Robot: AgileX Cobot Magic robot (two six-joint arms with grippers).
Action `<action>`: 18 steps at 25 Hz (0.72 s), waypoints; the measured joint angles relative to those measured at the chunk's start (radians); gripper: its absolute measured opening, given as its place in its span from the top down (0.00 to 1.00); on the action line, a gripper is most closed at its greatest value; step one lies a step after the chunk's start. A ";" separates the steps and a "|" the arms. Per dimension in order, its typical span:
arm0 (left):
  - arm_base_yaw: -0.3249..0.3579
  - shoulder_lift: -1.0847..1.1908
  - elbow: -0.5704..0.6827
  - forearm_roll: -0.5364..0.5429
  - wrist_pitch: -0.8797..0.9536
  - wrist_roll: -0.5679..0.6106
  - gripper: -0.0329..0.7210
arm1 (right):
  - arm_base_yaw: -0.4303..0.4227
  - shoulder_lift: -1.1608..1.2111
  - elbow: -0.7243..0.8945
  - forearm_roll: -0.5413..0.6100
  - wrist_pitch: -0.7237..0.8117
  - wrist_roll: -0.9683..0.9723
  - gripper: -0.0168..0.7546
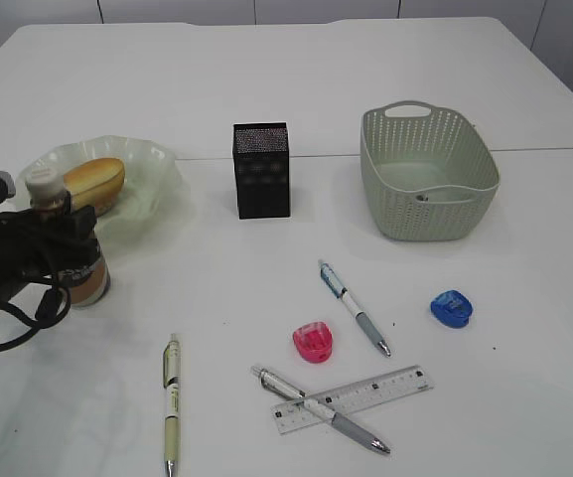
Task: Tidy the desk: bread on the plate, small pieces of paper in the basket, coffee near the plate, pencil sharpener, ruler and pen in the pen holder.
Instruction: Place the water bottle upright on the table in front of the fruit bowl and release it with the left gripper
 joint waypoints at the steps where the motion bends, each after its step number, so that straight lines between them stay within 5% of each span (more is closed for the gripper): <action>1: 0.000 0.000 0.000 0.002 -0.004 0.000 0.35 | 0.000 0.000 0.000 0.000 0.000 0.000 0.32; 18: 0.000 -0.265 0.075 0.021 -0.006 0.000 0.33 | 0.000 0.000 0.000 0.000 0.000 0.000 0.32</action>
